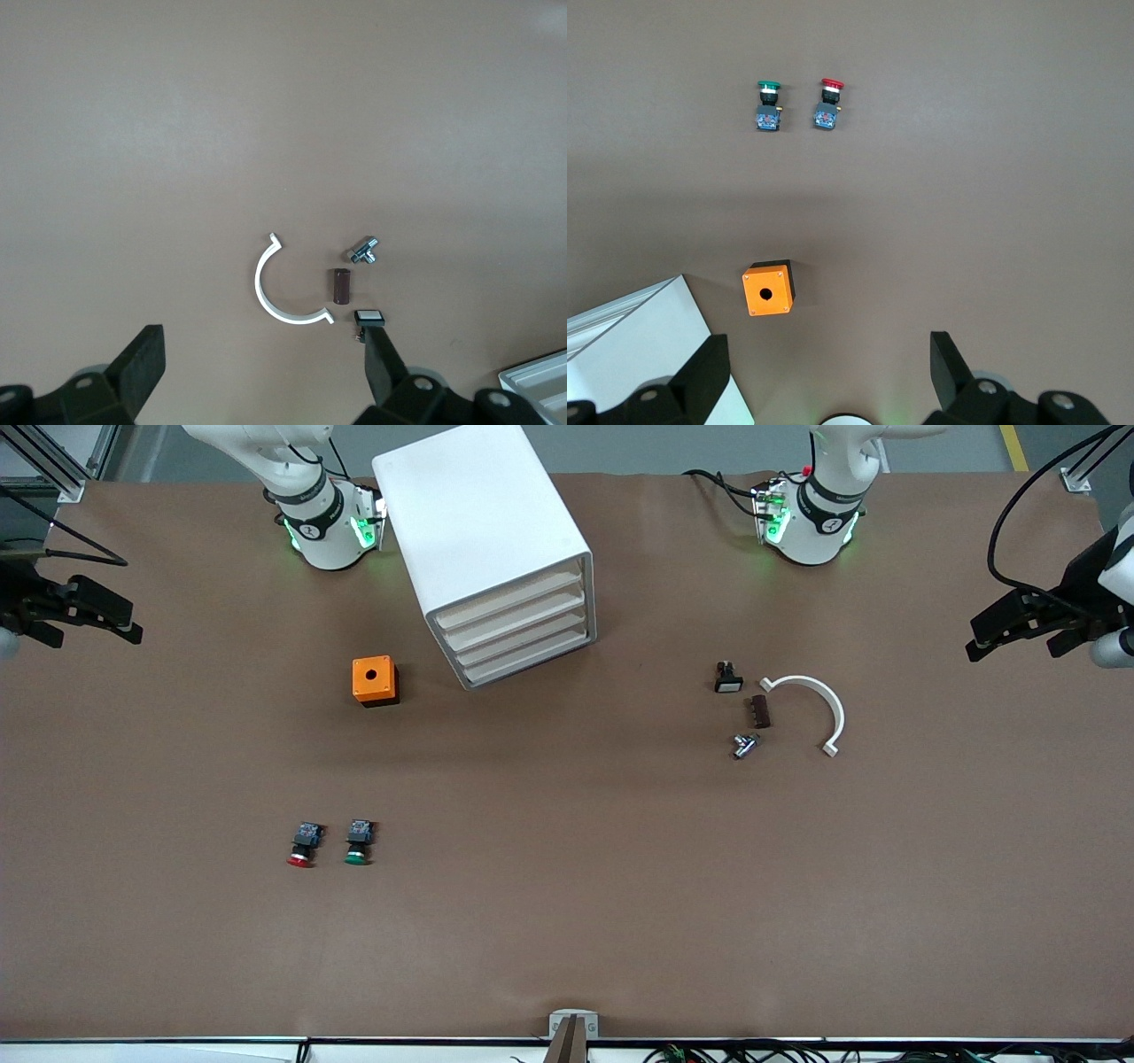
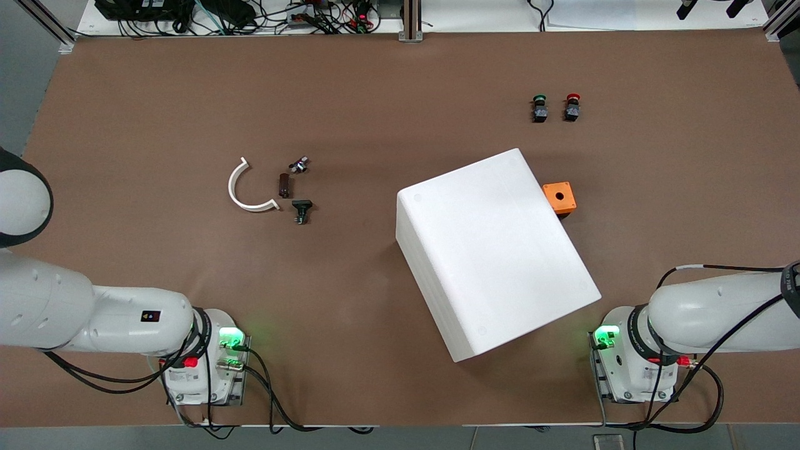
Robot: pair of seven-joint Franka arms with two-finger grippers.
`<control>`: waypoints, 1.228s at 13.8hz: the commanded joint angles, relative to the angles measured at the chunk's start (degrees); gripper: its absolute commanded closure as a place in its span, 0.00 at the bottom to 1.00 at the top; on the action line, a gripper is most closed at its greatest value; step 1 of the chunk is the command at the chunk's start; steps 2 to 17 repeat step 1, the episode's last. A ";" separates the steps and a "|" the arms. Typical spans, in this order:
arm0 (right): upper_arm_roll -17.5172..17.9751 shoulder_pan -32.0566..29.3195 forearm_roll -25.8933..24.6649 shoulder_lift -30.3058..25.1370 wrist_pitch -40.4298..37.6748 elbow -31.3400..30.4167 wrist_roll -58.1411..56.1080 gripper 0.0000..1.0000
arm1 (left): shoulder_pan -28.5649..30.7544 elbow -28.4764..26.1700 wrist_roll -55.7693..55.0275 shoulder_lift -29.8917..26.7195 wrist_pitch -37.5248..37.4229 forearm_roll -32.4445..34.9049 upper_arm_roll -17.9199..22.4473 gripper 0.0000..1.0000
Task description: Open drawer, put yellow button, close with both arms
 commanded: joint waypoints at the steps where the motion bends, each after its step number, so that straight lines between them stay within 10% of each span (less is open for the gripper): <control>1: 0.21 1.06 0.63 -1.89 0.74 -1.87 0.09 0.00 | 0.03 1.07 0.21 0.14 -1.11 0.42 -0.28 0.01; 17: 0.21 1.06 0.63 -1.89 0.74 -1.87 0.09 0.00 | 0.03 1.07 0.21 0.14 -1.11 0.42 -0.28 0.01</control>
